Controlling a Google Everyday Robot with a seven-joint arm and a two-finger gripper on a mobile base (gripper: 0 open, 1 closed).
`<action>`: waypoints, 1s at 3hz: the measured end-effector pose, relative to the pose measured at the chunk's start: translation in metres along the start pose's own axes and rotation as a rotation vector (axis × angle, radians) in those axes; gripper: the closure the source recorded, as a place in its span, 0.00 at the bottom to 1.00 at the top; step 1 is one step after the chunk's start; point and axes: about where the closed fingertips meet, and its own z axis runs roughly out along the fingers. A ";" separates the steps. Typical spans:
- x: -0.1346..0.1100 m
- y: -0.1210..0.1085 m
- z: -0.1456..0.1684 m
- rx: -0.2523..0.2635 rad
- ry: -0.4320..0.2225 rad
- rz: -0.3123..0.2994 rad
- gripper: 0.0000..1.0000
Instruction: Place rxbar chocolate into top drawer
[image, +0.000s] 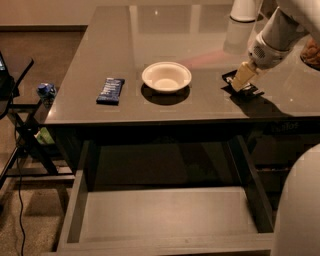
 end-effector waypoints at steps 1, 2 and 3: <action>0.012 0.004 -0.006 -0.005 -0.004 0.009 1.00; 0.031 0.021 -0.022 -0.001 -0.001 0.029 1.00; 0.075 0.076 -0.065 0.004 0.014 0.028 1.00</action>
Offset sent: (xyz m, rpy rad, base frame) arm -0.0917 0.0069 0.0219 0.0071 0.0166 -0.0549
